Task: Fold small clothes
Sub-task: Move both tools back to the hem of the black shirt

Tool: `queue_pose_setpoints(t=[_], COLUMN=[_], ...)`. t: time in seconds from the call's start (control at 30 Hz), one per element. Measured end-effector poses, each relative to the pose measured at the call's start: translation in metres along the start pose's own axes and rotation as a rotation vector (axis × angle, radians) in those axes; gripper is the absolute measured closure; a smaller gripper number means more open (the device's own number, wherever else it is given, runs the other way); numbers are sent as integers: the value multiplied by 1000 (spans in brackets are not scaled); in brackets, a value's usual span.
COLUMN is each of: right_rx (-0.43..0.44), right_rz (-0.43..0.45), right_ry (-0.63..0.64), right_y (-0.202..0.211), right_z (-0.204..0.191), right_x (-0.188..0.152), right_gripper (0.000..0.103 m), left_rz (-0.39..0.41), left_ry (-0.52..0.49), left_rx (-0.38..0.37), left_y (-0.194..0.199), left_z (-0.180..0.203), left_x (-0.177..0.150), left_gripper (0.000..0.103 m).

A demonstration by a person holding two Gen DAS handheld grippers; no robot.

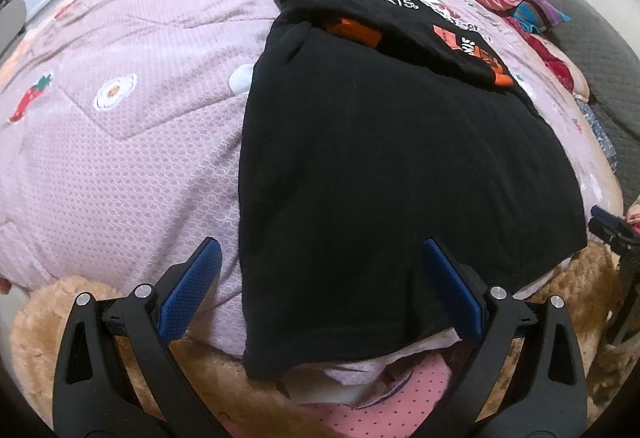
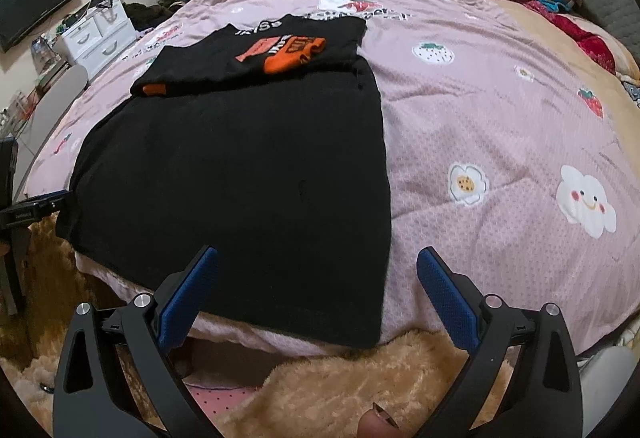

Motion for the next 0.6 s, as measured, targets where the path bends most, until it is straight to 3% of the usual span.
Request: queue_pose_setpoints(t=[0.3, 0.43, 0.53, 0.6], right_rx=[33, -3, 4, -13], right_rz=[-69, -79, -115, -122], right_ry=[15, 34, 35, 43], right_y=[-10, -17, -25, -28], right_z=[0, 0, 0, 0], right_x=[-5, -8, -9, -10], right_gripper=[5, 5, 29, 35], left_rz=[-18, -23, -27, -28], left_ry=[-1, -9, -6, -11], left_rx=[-3, 6, 8, 9], left_y=[-5, -7, -9, -10], left_z=[1, 1, 0, 0], left_x=[-2, -4, -4, -4], left_gripper=[9, 9, 9, 9])
Point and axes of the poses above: each gripper's, at about its wrist camera, not at the fingertips, and y roughly against the way its jaws point, z to its right, x to its top, the point moved 3 cm from there along -y, roughly the way its jaws point, and after that the axes turned 1 degree about z, right-handed, at the moved point
